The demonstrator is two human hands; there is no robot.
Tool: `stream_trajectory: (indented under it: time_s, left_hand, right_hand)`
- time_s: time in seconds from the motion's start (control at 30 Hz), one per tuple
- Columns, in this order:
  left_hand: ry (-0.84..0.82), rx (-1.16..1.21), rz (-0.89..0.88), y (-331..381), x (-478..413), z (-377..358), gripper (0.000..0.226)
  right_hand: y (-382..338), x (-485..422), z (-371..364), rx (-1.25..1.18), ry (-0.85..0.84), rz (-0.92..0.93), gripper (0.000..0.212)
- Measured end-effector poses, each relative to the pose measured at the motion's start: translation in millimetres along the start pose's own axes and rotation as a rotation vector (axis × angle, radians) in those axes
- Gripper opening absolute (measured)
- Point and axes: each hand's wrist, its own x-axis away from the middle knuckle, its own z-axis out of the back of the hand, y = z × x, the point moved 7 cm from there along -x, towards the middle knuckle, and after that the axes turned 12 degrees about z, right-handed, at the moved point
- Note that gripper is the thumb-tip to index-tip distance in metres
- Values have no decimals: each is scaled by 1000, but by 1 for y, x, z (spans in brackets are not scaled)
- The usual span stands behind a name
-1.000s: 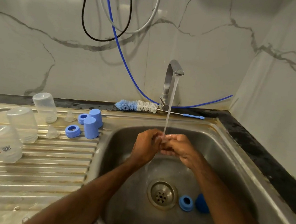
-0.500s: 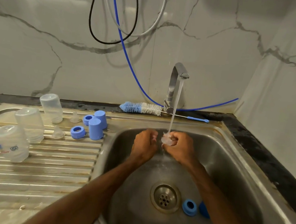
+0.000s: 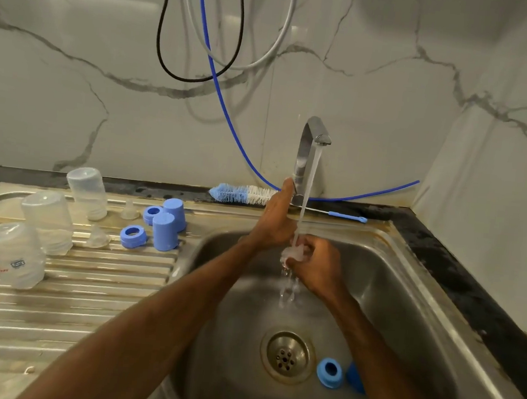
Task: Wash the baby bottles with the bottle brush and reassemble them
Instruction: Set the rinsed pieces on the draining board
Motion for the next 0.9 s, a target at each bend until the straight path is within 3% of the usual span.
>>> stream_trajectory:
  time_s: [0.27,0.4,0.63,0.8,0.9]
  left_hand:
    - [-89,-221,-104,1,0,6,98]
    - [-94,-284,-56,-20,40,8,91]
    - [-89,-497,-25,-59,100,25,50]
    - [-7,-606,59,-85,119,57,27]
    - [68,-611,99,-93,128,90,15]
  right_hand:
    - [6,-2,-2,-112,-21,-90,45]
    - [8,0,-6,-59,-89,-163,43]
    - [-13,3,-17,111,-226,-36,10]
    - [-25,9,-40,166,-403,-7,21]
    - [-44,11,-41,149,-310,-11,29]
